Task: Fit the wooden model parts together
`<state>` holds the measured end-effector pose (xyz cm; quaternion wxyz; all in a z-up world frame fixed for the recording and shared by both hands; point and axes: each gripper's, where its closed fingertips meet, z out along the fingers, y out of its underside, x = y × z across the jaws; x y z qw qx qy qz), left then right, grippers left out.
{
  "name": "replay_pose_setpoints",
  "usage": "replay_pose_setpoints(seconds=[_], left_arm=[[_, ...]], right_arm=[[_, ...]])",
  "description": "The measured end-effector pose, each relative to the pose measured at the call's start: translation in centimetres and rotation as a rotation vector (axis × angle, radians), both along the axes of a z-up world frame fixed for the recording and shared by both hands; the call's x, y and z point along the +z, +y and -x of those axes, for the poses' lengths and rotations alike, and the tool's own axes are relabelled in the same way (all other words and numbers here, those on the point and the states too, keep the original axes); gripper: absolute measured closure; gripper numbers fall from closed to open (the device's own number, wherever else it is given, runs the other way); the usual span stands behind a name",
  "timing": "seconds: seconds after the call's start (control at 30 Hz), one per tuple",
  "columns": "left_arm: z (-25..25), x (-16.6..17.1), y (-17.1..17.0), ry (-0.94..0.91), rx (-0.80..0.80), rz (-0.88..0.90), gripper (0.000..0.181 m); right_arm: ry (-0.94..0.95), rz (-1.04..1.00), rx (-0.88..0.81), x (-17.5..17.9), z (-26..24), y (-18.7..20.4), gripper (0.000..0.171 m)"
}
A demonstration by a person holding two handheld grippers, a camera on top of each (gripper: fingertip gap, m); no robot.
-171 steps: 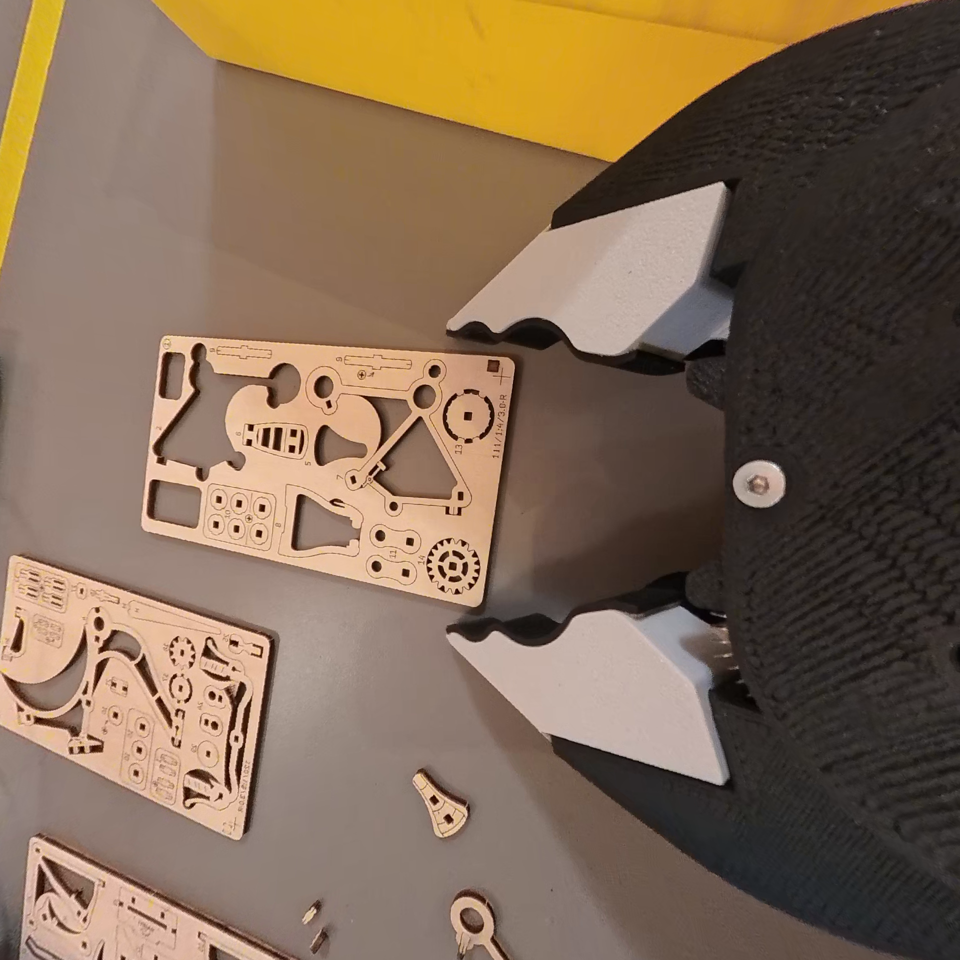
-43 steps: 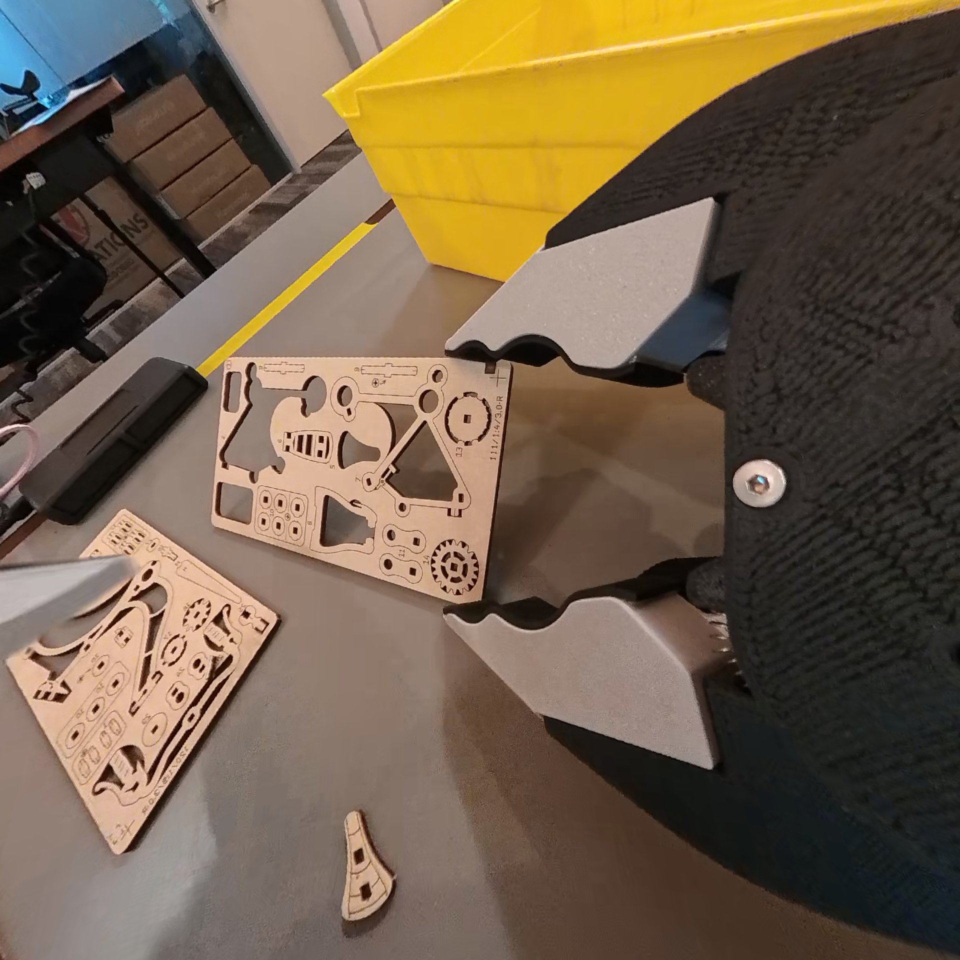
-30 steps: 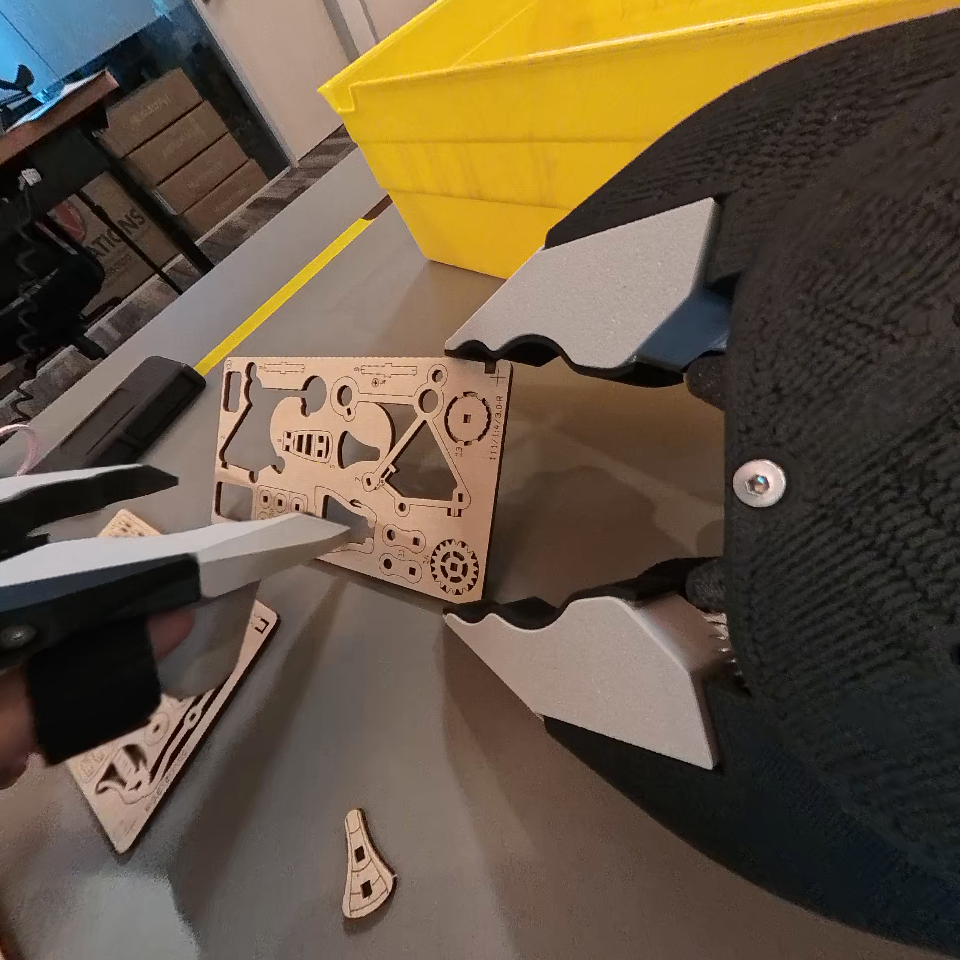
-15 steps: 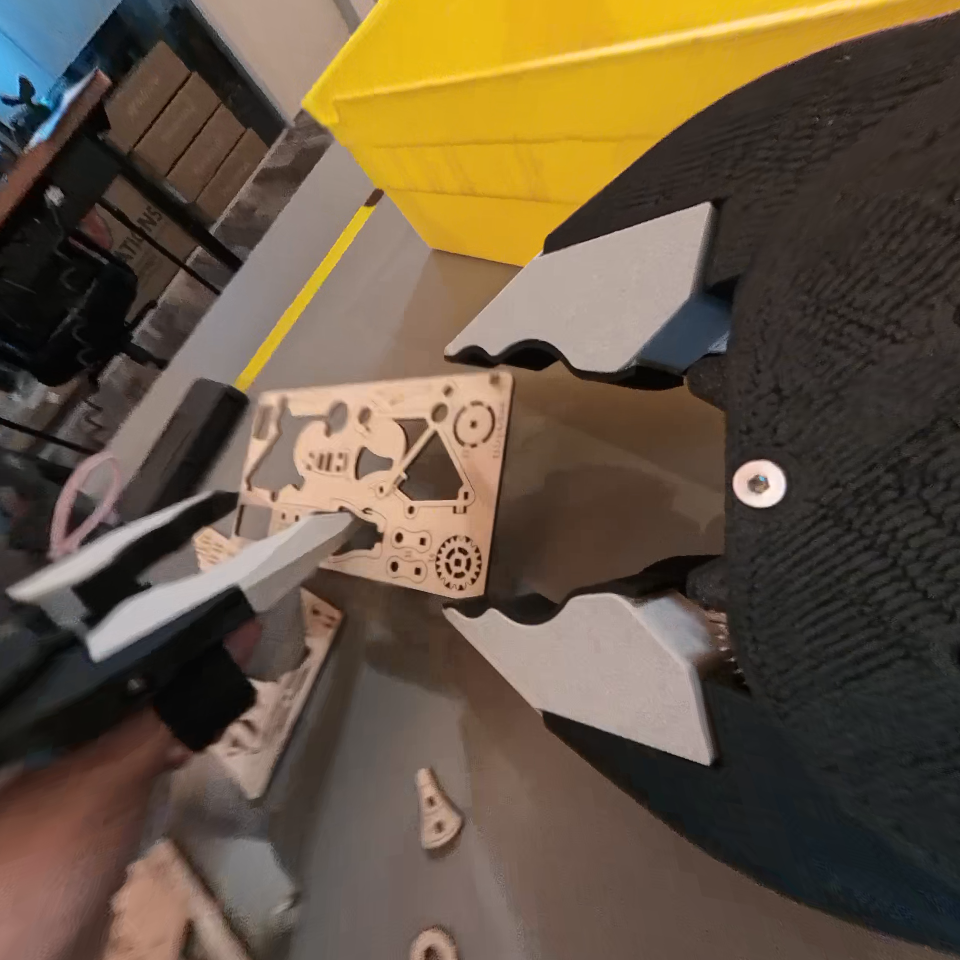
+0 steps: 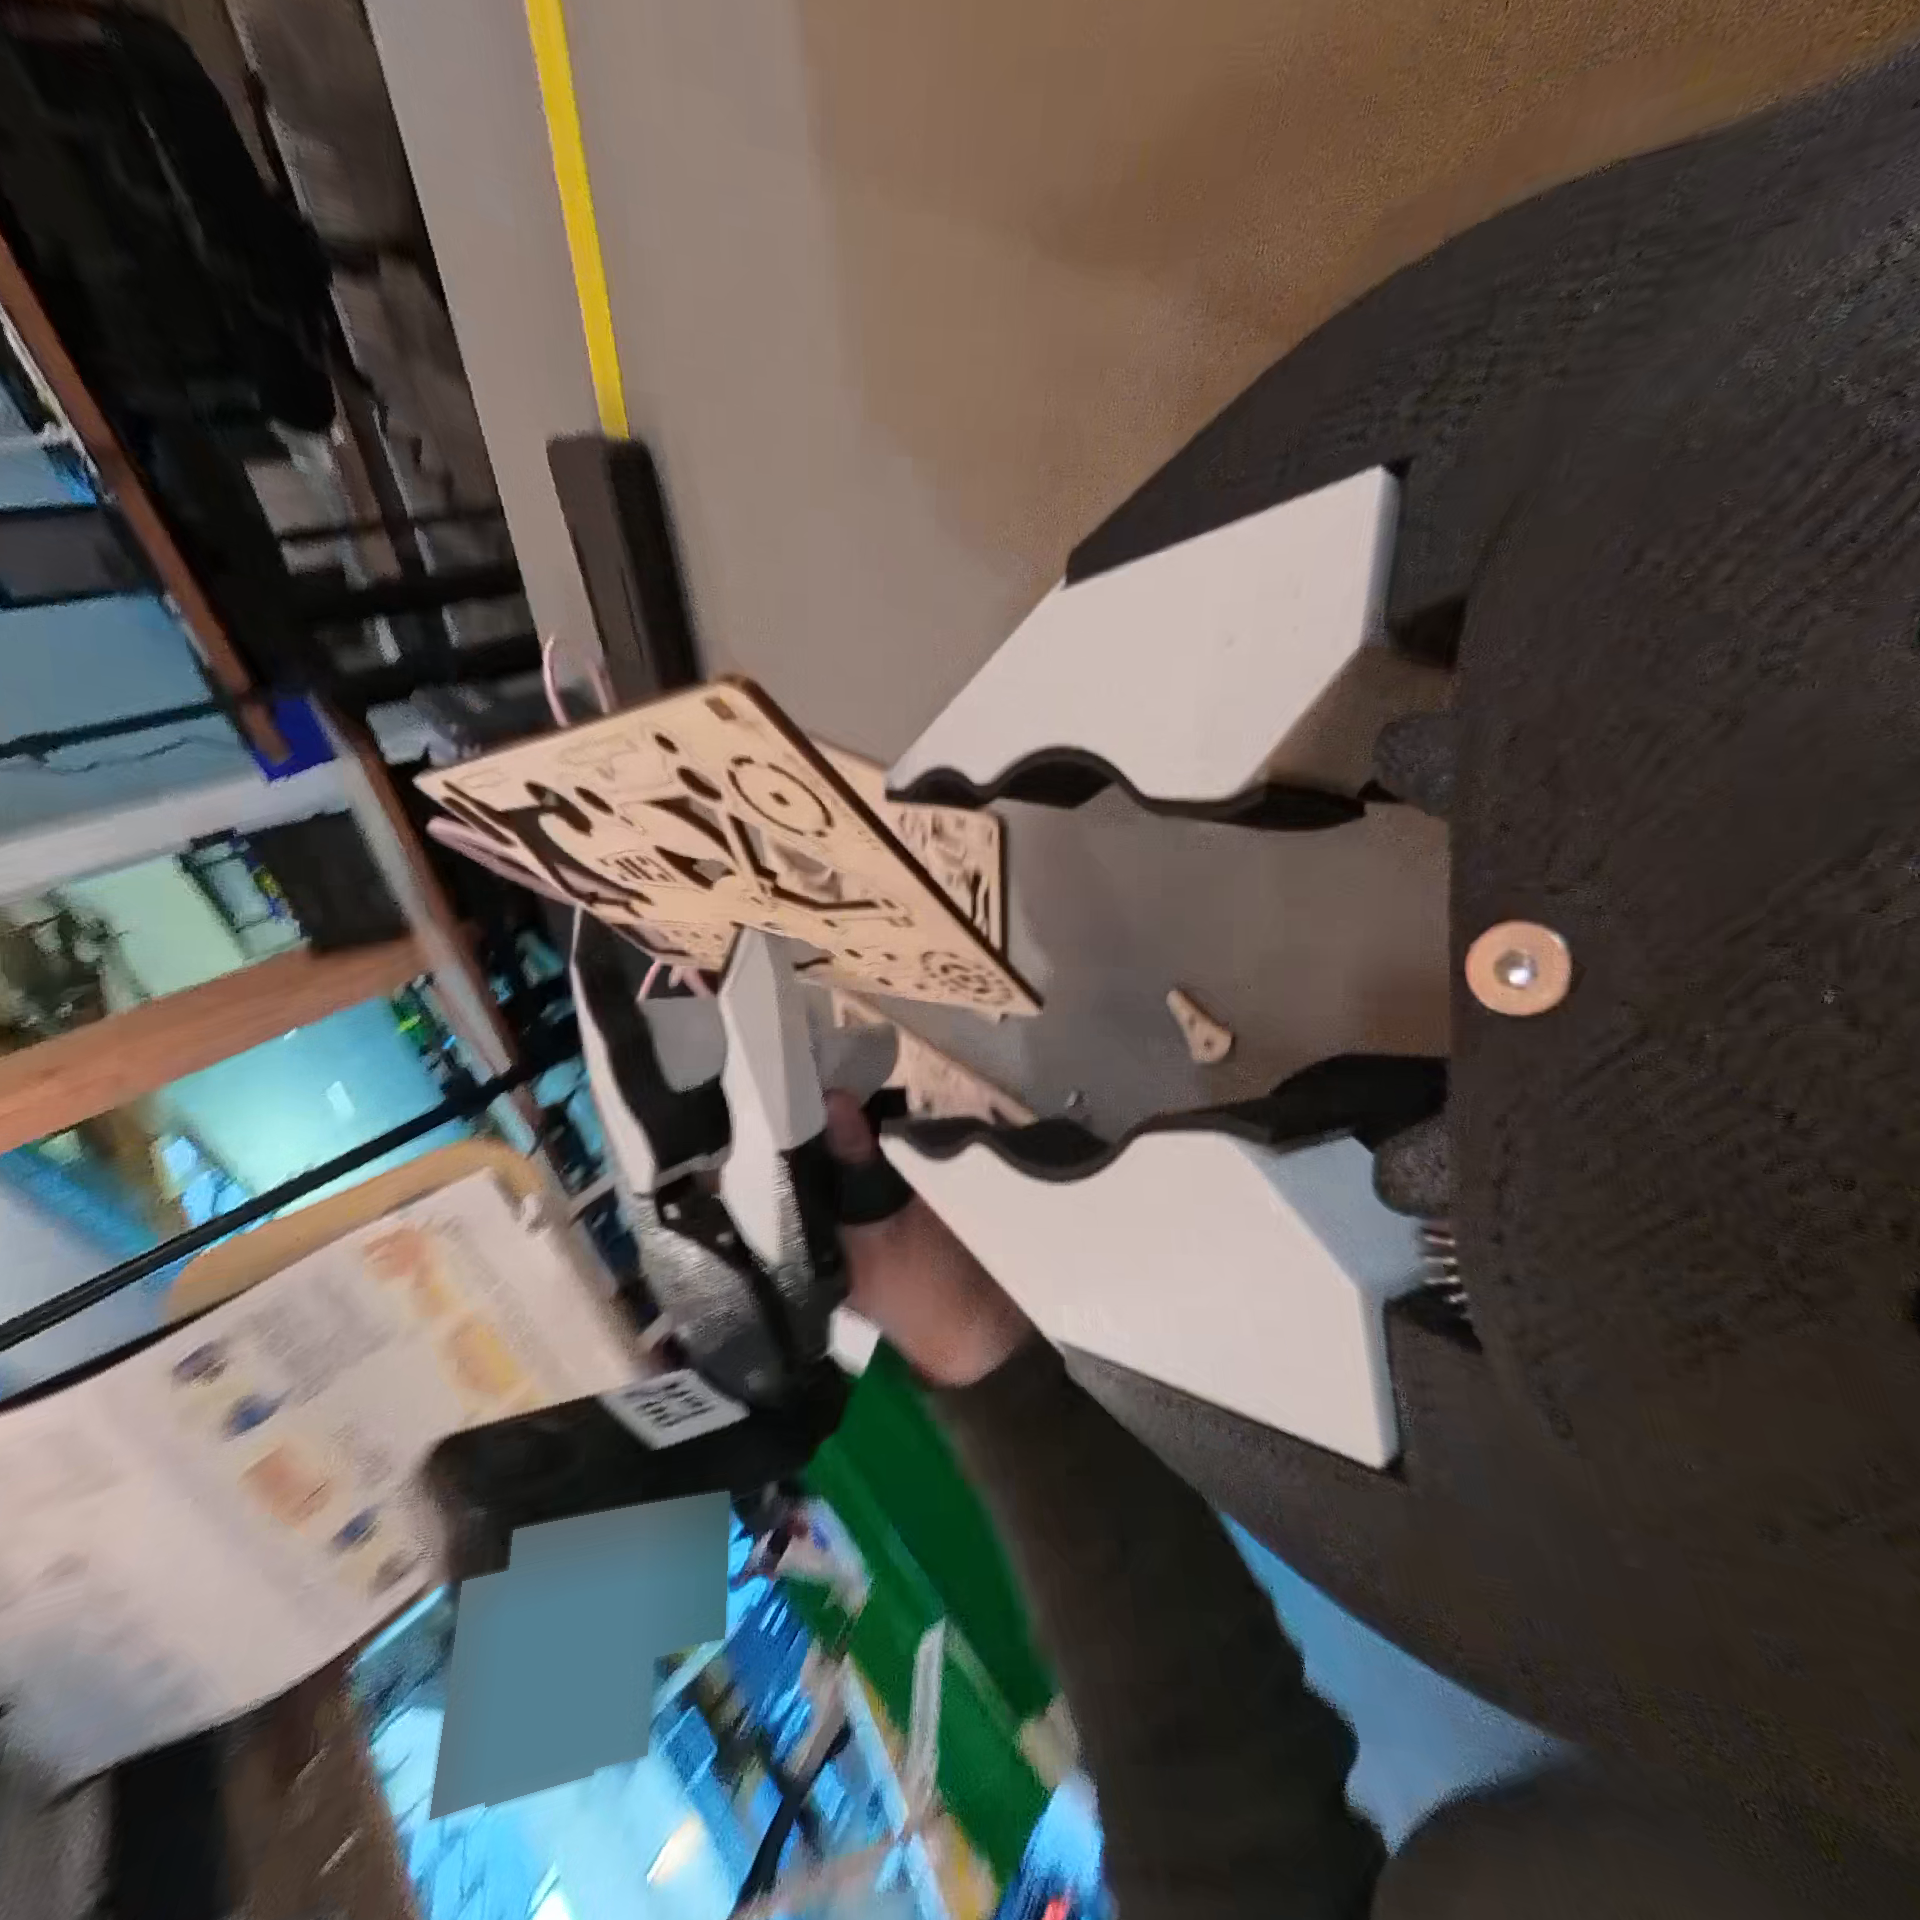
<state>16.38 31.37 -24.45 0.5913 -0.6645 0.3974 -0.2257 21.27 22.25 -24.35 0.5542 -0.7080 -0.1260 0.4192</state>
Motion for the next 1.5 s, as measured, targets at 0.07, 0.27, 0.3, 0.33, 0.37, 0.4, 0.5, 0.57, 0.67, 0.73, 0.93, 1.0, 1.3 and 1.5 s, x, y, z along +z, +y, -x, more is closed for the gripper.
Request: replay_pose_setpoints(seconds=[0.07, 0.27, 0.3, 0.33, 0.37, 0.4, 0.5, 0.57, 0.67, 0.73, 0.93, 1.0, 1.3, 1.5], left_arm=[[0.8, 0.8, -1.3, -0.002, 0.007, -0.08, 0.094], [3.9, 2.1, -4.0, -0.019, 0.092, -0.228, 0.094], [4.2, 1.9, -4.2, -0.01, 0.092, -0.218, 0.093], [4.2, 1.9, -4.8, -0.016, 0.066, -0.205, 0.086], [4.2, 2.0, -5.2, -0.028, 0.045, -0.189, 0.077], [4.5, 2.1, -5.4, -0.032, 0.044, -0.173, 0.068], [6.0, 3.5, -5.4, -0.109, 0.069, -0.126, 0.053], [7.3, 5.1, -5.1, -0.187, 0.096, -0.092, 0.048], [9.4, 7.6, -4.8, -0.267, 0.121, -0.035, 0.049], [10.7, 9.0, -4.8, -0.324, 0.126, 0.024, 0.053], [11.1, 11.7, -6.9, -0.523, -0.001, 0.318, 0.078], [10.3, 12.1, -8.0, -0.542, -0.061, 0.385, 0.078], [10.4, 17.0, -12.1, -0.741, -0.313, 0.398, 0.104], [11.6, 16.9, -11.1, -0.754, -0.244, 0.359, 0.156]], right_arm=[[0.066, 0.009, 0.022, 0.3, 0.6, -0.5, 0.131], [0.066, -0.033, 0.108, 0.4, 3.3, -2.2, 0.17], [0.051, -0.046, 0.107, 0.4, 3.4, -2.3, 0.17], [0.045, -0.064, 0.099, 0.6, 3.3, -2.3, 0.171], [0.044, -0.082, 0.088, 1.0, 3.0, -2.2, 0.171], [0.042, -0.103, 0.077, 1.4, 2.7, -2.1, 0.171], [-0.018, -0.183, 0.016, 2.3, 1.9, -1.9, 0.171], [-0.126, -0.271, -0.028, 2.8, 2.1, -1.8, 0.171], [-0.372, -0.449, -0.072, 3.6, 3.5, -2.0, 0.171], [-0.558, -0.595, -0.129, 4.2, 4.0, -2.0, 0.171], [-0.964, -1.065, -0.29, 7.9, 5.6, -2.5, 0.171], [-1.056, -1.193, -0.338, 9.2, 6.5, -2.4, 0.171], [-1.391, -1.687, -0.678, 14.4, 10.6, -3.0, 0.171], [-1.438, -1.832, -0.73, 14.7, 12.8, -3.7, 0.171]])
